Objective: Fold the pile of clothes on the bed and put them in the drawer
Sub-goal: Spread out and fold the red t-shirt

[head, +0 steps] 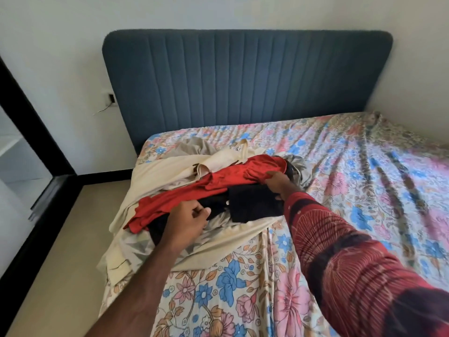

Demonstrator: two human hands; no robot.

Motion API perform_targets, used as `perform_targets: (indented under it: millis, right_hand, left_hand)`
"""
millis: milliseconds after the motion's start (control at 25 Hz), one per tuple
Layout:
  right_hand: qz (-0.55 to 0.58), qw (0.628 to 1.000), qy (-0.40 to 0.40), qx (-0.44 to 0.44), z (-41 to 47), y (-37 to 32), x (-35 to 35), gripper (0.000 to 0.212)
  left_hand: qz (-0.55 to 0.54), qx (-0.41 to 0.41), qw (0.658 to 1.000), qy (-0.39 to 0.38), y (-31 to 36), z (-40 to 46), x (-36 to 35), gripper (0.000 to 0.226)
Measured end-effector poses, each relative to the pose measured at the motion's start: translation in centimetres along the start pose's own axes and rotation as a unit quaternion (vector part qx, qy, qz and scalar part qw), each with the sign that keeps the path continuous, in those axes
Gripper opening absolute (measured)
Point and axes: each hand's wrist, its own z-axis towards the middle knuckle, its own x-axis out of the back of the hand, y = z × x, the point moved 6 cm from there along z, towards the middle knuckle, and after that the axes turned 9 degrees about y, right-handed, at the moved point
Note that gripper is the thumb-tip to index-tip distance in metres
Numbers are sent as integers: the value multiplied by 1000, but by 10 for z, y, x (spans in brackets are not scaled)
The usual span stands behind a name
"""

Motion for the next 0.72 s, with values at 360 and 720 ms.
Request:
perform_targets:
  millis: [360, 720]
  right_hand:
    - [578, 813, 42, 55, -146, -15, 13, 10]
    - [364, 887, 24, 283, -324, 0, 20, 19]
  left_hand:
    - [3, -14, 998, -69, -1, -15, -31, 10]
    - [12, -106, 993, -53, 14, -100, -33, 55]
